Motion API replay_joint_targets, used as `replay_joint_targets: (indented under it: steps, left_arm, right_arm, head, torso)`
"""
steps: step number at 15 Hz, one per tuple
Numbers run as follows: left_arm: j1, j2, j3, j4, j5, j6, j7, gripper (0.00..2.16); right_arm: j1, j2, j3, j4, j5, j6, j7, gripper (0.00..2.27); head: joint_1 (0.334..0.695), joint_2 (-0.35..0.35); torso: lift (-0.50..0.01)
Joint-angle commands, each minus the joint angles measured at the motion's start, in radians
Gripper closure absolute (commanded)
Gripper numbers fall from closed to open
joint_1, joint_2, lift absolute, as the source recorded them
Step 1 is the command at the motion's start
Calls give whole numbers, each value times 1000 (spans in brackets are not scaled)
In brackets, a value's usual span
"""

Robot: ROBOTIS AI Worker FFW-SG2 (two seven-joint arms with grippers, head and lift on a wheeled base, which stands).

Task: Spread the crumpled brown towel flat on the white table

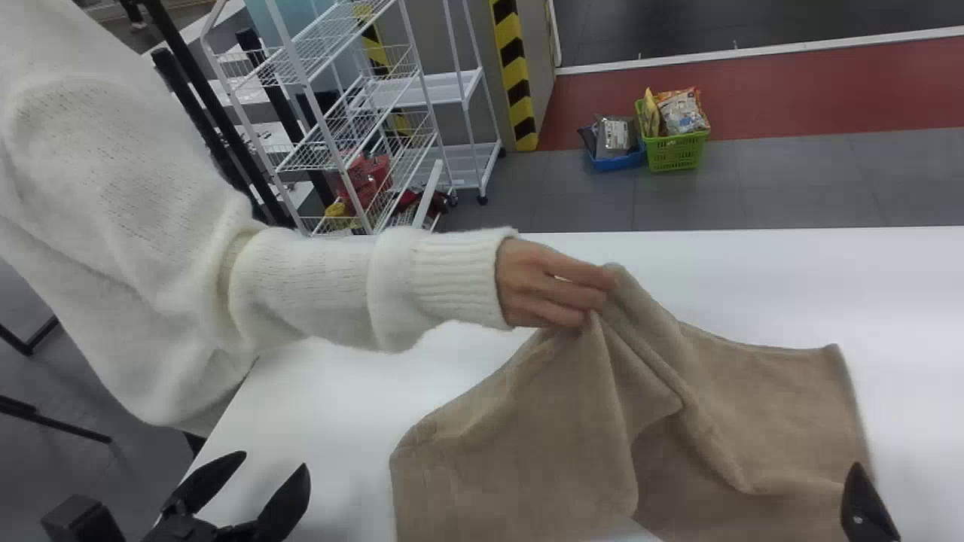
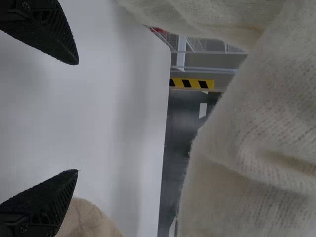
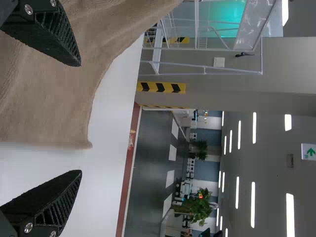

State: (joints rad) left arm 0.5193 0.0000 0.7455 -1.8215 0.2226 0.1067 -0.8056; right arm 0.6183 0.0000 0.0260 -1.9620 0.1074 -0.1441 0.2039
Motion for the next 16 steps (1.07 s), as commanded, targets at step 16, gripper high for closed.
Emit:
replay_joint_targets:
  steps: [16]
  left_arm:
    - [-13,-3,2,21,3,0,-12,-2]
  right_arm:
    - [5,1,-5,3,-5,-13,-1,12]
  head:
    - [695,350]
  torso:
    - [-123]
